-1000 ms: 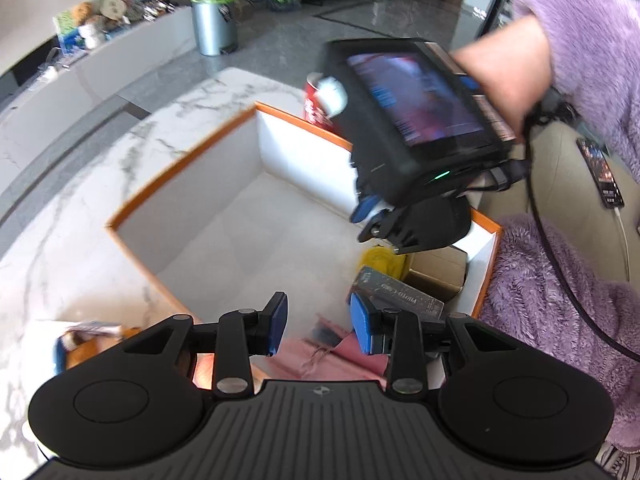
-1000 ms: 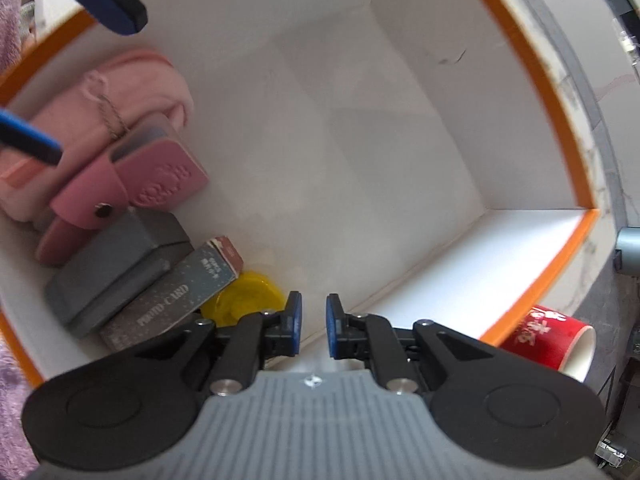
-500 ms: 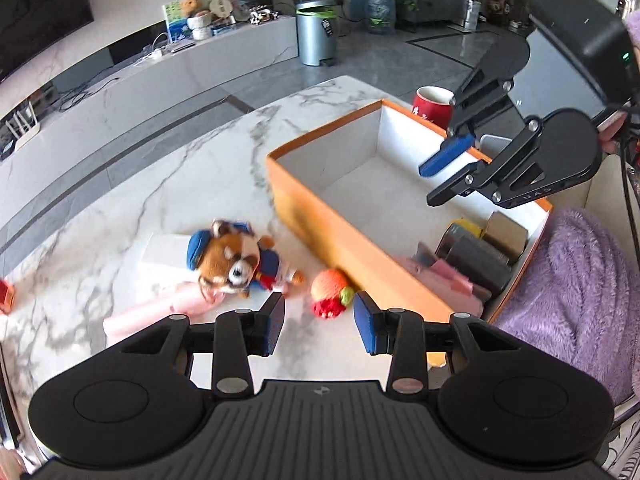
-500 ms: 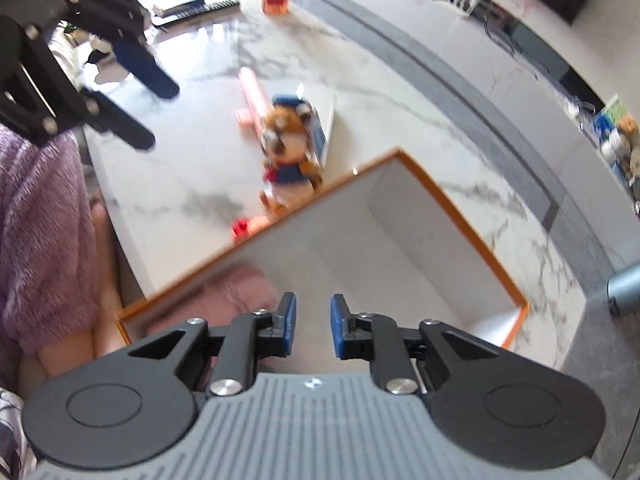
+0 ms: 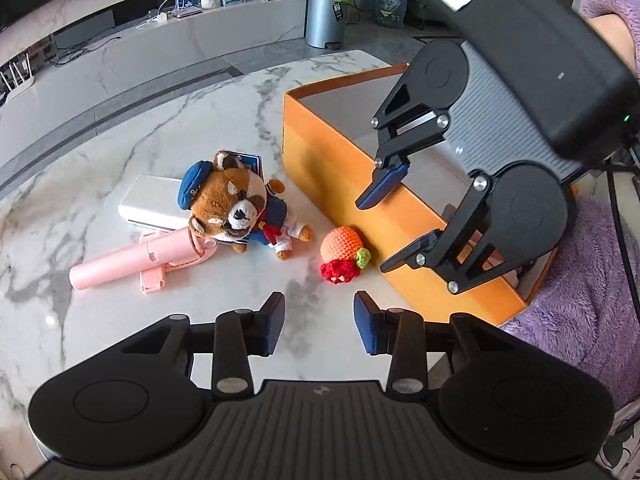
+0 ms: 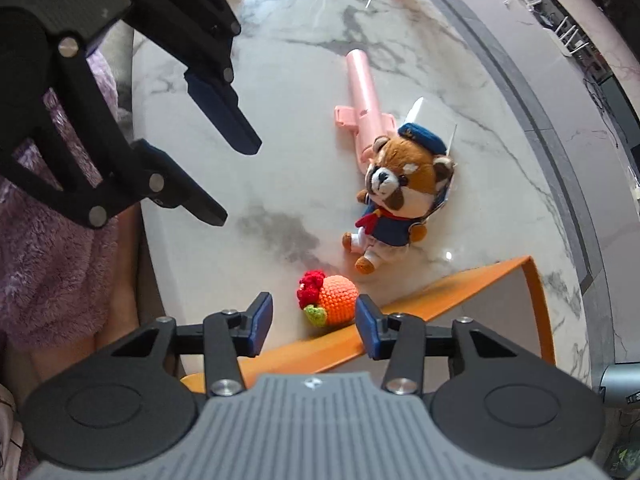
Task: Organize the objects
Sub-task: 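Withdraw both tools and move toward the plush and crocheted fruit, then grasp the crocheted orange fruit with the right tool while the left tool grasps the red-panda plush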
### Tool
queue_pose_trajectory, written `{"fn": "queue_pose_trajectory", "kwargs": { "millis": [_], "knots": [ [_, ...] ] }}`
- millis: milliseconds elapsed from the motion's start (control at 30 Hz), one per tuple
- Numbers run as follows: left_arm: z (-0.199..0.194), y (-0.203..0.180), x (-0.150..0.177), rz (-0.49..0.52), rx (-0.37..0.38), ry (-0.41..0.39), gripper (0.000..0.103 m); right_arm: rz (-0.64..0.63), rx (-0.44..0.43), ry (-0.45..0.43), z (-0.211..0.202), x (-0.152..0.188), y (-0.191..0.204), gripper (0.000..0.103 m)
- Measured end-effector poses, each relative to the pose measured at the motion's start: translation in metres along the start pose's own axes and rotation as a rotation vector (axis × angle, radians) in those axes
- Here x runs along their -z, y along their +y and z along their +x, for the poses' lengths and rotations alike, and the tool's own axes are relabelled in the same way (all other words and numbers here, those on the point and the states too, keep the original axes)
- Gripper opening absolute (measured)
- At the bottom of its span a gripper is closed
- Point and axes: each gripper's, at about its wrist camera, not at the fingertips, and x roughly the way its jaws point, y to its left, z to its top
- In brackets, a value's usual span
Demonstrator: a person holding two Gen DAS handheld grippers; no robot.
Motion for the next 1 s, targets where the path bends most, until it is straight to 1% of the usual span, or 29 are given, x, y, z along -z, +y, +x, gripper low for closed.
{"fn": "queue_pose_trajectory", "kwargs": {
  "millis": [133,233,333,533,567,667,700,767,867,933,1000],
  "knots": [
    [0.014,0.013,0.0,-0.021,0.017,0.0,0.045,-0.043,-0.016,0.096,0.036,-0.014,-0.005,0.049],
    [0.024,0.024,0.001,-0.044,0.034,0.002,0.045,-0.066,-0.019,0.144,0.052,-0.019,-0.006,0.052],
    [0.033,0.034,0.0,-0.068,0.041,-0.006,0.045,-0.078,-0.035,0.184,0.065,-0.019,-0.008,0.057],
    [0.043,0.048,-0.003,-0.119,0.052,-0.026,0.045,-0.078,-0.064,0.23,0.085,-0.017,-0.013,0.057],
    [0.044,0.049,-0.004,-0.126,0.051,-0.032,0.045,-0.078,-0.066,0.234,0.087,-0.016,-0.013,0.055],
    [0.044,0.051,-0.007,-0.143,0.046,-0.044,0.046,-0.086,-0.064,0.22,0.086,-0.013,-0.011,0.054],
    [0.043,0.051,-0.008,-0.147,0.042,-0.047,0.051,-0.075,-0.045,0.225,0.085,-0.012,-0.011,0.053],
    [0.041,0.052,-0.01,-0.159,0.031,-0.056,0.056,-0.074,-0.044,0.21,0.079,-0.009,-0.01,0.053],
    [0.037,0.054,-0.015,-0.197,-0.009,-0.073,0.059,-0.066,-0.034,0.16,0.059,-0.008,-0.011,0.053],
    [0.034,0.058,-0.019,-0.239,-0.031,-0.09,0.064,-0.053,-0.021,0.119,0.041,-0.007,-0.012,0.053],
    [0.032,0.061,-0.023,-0.287,-0.042,-0.107,0.07,-0.047,0.01,0.077,0.022,-0.007,-0.014,0.053]
  ]
}}
